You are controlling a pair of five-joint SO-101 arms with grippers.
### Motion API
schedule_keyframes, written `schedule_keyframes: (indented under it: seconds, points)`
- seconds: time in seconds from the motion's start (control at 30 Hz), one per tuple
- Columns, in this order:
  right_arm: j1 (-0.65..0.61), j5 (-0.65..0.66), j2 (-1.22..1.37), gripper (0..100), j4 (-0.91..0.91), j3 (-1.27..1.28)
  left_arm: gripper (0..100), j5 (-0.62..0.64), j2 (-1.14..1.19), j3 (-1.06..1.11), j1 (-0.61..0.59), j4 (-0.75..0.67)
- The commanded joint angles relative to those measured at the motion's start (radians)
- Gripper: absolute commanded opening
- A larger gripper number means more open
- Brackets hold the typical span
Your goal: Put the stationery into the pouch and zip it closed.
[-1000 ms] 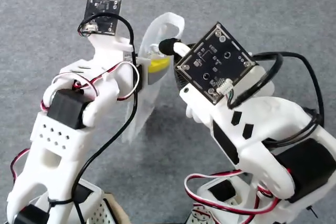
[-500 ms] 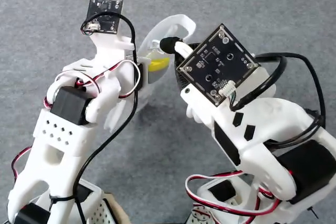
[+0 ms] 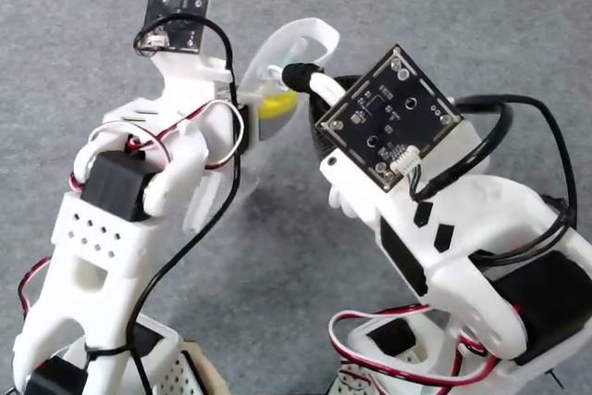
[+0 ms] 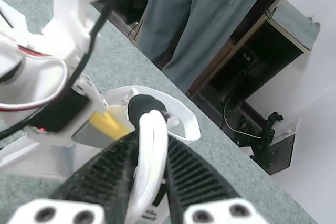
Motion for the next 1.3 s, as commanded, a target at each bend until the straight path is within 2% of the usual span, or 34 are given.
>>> schedule_keyframes:
  seconds: [0.0, 1.27]
  points:
    - [0.011, -0.011, -0.025, 1.2, -0.002, -0.044, 27, 0.002, -0.011, -0.073, -0.019, 0.014]
    - [0.009, -0.011, -0.022, 1.2, -0.002, -0.044, 27, 0.002, -0.011, -0.110, 0.035, 0.043]
